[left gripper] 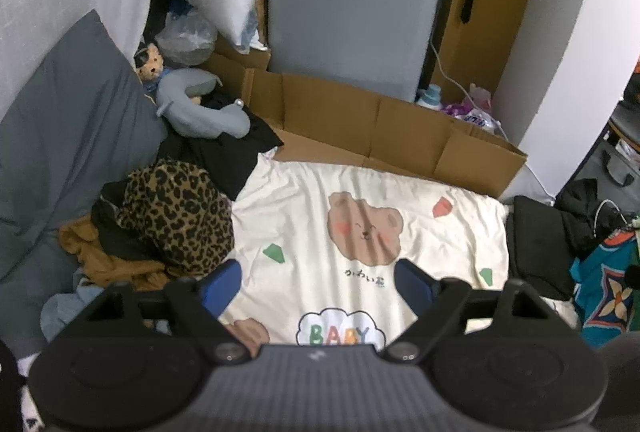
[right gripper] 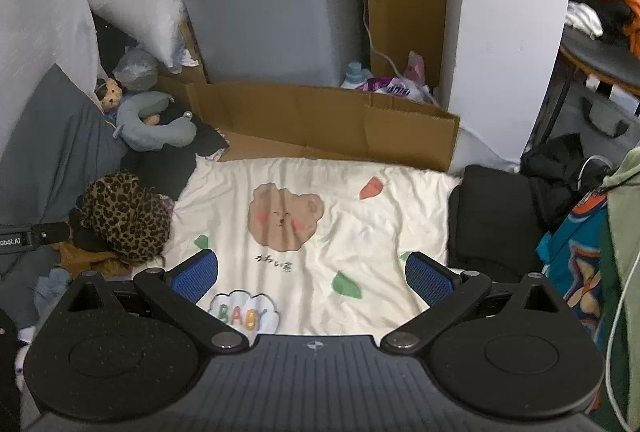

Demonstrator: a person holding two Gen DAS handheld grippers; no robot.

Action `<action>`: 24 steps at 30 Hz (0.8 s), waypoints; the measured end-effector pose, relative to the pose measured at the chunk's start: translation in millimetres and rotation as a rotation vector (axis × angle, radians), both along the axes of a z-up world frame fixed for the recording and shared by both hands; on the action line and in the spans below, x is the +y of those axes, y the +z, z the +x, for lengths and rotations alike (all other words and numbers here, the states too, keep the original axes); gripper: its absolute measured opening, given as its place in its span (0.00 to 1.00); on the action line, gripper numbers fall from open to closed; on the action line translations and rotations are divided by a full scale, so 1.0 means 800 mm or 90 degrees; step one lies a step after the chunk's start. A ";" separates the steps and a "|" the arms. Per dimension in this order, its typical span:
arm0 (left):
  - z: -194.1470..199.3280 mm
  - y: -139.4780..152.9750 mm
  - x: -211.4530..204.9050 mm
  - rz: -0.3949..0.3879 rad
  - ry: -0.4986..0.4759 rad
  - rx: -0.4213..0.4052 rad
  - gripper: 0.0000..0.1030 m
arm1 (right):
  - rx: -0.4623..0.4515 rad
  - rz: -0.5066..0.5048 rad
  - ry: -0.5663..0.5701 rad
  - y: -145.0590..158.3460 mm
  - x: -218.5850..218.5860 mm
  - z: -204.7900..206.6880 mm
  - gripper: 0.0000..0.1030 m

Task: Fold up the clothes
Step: 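Move both tools toward the leopard-print garment in the clothes pile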

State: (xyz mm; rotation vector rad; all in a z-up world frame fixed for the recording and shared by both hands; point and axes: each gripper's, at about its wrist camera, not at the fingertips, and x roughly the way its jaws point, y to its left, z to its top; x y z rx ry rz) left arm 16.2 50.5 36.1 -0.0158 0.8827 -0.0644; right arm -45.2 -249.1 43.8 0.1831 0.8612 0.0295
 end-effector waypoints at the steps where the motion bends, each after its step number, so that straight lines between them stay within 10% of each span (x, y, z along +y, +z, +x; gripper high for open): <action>1: 0.002 0.001 0.005 0.001 -0.004 -0.007 0.83 | -0.001 0.007 -0.001 0.000 0.000 0.002 1.00; 24: 0.050 -0.010 0.093 -0.015 0.038 -0.002 0.84 | 0.007 0.010 0.026 -0.021 -0.015 0.074 1.00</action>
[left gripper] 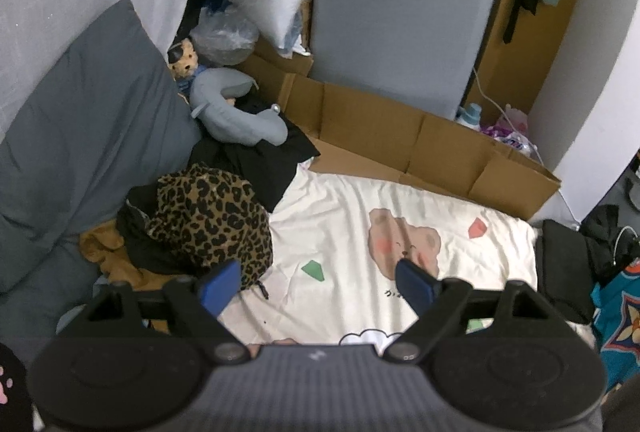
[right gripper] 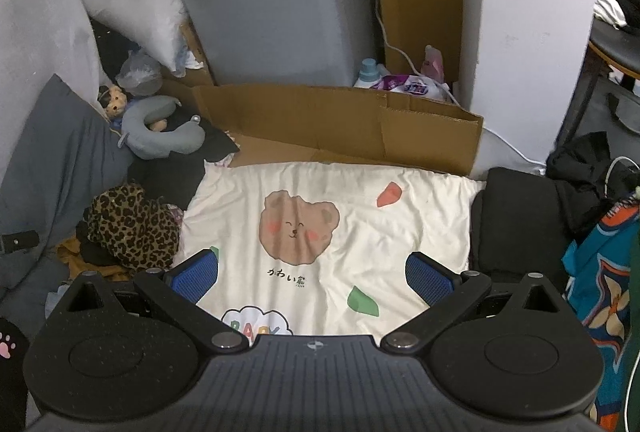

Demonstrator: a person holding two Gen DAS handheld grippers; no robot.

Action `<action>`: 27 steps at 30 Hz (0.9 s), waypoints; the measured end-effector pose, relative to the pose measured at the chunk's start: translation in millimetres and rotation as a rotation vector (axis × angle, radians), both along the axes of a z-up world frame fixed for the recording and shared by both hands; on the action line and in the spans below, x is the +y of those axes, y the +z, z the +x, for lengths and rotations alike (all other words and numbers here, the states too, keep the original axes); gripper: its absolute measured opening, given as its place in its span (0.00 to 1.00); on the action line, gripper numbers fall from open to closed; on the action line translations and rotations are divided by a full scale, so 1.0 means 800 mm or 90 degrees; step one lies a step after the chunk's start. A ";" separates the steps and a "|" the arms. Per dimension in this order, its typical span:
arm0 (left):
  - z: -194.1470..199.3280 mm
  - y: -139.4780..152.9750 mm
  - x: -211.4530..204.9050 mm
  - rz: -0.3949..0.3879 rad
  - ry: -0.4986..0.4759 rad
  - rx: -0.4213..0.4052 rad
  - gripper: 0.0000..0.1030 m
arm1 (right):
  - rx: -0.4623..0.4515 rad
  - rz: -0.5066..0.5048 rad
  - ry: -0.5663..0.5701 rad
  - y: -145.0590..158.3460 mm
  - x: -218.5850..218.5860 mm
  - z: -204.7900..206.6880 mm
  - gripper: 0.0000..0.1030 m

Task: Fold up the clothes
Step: 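Move both tools toward the leopard-print garment in the clothes pile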

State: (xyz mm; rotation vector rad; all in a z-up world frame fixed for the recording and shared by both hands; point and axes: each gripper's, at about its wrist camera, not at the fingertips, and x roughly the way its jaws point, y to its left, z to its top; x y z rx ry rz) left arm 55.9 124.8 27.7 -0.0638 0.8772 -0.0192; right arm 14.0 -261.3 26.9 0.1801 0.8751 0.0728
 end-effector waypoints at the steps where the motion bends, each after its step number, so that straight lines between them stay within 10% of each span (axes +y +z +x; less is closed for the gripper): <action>1: 0.001 0.000 0.002 -0.002 -0.001 -0.001 0.84 | -0.002 -0.005 0.003 -0.001 0.001 0.003 1.00; 27: 0.013 -0.024 0.109 -0.032 0.100 0.003 0.80 | 0.010 0.033 0.085 -0.036 0.021 0.075 0.99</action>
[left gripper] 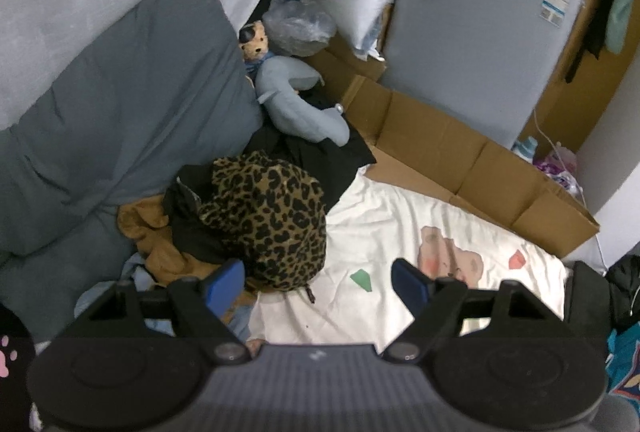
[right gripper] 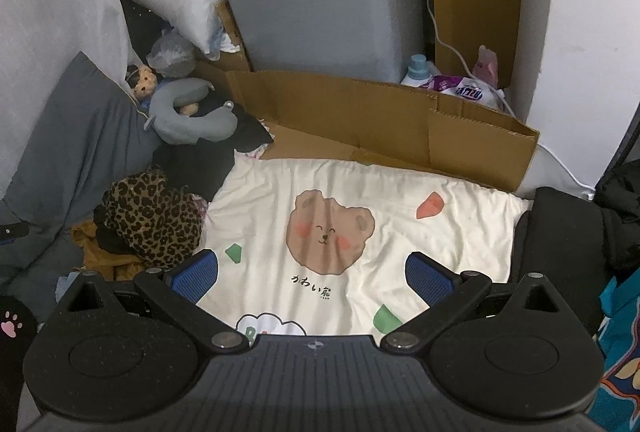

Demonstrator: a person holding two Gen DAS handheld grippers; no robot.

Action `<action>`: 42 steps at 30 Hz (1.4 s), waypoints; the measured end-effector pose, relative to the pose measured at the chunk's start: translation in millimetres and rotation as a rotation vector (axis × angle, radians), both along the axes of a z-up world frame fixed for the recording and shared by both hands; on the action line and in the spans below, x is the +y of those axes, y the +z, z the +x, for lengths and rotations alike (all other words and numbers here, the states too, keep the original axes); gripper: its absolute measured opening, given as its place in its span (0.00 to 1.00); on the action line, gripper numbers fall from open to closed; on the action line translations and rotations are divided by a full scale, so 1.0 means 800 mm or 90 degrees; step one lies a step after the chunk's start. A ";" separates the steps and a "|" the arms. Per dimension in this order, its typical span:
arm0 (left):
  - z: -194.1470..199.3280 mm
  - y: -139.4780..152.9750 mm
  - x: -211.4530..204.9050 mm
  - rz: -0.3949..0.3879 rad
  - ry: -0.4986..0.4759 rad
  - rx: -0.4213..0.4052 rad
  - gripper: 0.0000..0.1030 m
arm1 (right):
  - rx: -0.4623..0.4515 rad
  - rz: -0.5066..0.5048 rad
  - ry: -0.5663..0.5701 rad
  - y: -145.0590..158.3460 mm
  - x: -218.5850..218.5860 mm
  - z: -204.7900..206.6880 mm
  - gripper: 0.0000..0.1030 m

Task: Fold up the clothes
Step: 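Move both tools toward the leopard-print garment in the clothes pile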

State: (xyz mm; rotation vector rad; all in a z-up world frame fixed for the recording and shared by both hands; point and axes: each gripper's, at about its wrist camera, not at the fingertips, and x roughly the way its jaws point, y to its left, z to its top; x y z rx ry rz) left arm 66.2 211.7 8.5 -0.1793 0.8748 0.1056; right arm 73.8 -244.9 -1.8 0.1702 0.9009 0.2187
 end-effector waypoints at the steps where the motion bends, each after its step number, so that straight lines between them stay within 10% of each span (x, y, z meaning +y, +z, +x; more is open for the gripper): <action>1: 0.003 -0.002 0.003 0.005 0.001 0.001 0.79 | -0.001 0.003 0.004 -0.001 0.001 0.004 0.99; 24: 0.128 -0.100 0.047 -0.008 0.075 -0.022 0.80 | 0.036 0.012 0.136 -0.094 0.062 0.139 0.99; 42: 0.216 -0.169 0.087 0.040 0.119 0.013 0.81 | 0.059 0.129 0.197 -0.263 0.146 0.240 0.99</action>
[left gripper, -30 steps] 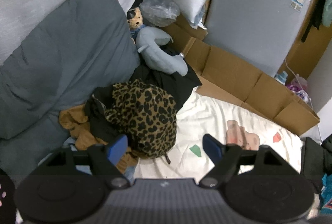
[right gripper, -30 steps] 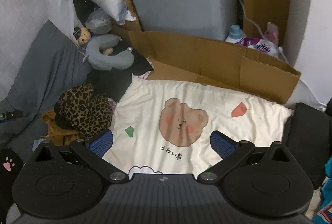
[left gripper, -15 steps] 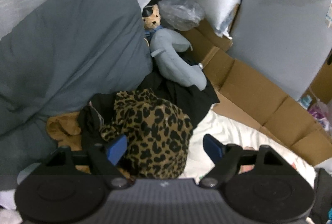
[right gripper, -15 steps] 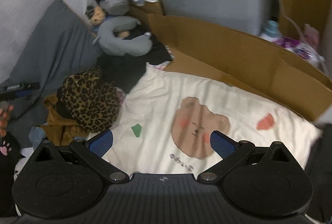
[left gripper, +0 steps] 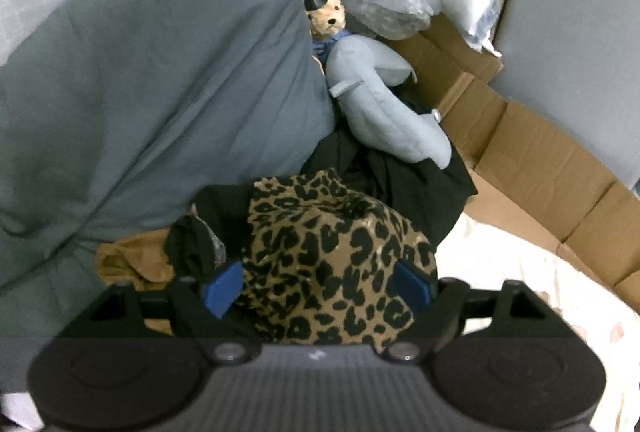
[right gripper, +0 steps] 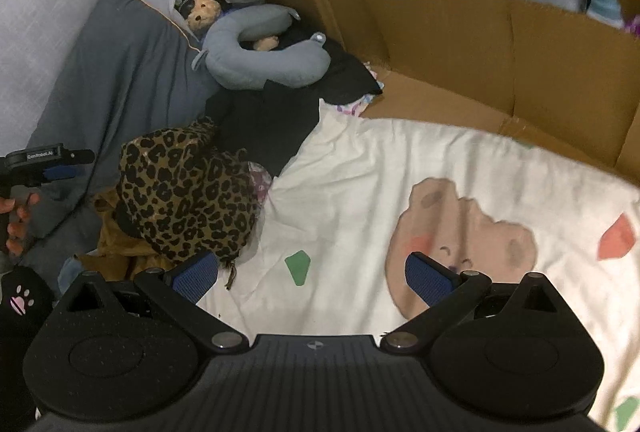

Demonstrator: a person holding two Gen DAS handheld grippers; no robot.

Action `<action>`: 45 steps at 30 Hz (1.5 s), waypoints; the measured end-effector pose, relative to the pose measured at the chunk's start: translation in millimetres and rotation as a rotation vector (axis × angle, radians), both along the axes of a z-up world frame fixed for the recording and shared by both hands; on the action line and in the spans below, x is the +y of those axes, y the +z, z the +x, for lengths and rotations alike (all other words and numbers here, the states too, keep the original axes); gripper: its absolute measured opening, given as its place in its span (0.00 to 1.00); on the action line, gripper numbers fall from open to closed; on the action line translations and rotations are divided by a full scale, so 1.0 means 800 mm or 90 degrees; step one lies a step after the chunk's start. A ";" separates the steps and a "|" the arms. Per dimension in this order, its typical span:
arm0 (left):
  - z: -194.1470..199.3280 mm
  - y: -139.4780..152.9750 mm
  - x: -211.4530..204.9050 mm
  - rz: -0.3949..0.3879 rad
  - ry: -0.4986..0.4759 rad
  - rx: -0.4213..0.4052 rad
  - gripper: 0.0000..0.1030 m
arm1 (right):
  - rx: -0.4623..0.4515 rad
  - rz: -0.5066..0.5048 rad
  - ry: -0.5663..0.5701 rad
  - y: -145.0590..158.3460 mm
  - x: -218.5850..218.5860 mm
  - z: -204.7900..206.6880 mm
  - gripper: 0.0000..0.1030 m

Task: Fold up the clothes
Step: 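Move both tools toward the leopard-print garment in the clothes pile, then grasp the leopard-print garment with the left tool while the right tool grasps it too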

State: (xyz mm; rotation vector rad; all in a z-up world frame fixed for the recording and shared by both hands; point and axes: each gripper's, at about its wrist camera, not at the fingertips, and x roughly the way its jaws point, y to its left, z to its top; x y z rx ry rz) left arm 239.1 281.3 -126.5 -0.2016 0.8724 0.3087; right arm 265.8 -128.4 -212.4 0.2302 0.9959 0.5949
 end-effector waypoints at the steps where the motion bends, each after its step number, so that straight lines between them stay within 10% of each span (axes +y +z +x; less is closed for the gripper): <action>1: 0.004 -0.001 0.007 -0.007 0.009 -0.005 0.80 | 0.003 0.007 0.000 -0.008 0.002 0.000 0.99; 19: 0.068 -0.058 0.078 -0.085 0.127 0.014 0.81 | 0.001 0.066 0.003 -0.079 0.044 -0.014 0.96; 36: 0.029 -0.126 0.015 -0.123 0.095 0.051 0.79 | 0.036 0.044 0.013 -0.118 0.040 -0.033 0.96; 41: 0.011 -0.132 0.009 -0.135 0.094 0.037 0.24 | 0.040 0.051 0.022 -0.125 0.043 -0.035 0.94; 45: -0.003 -0.119 -0.006 -0.152 0.067 0.003 0.14 | 0.038 0.057 0.024 -0.124 0.044 -0.036 0.93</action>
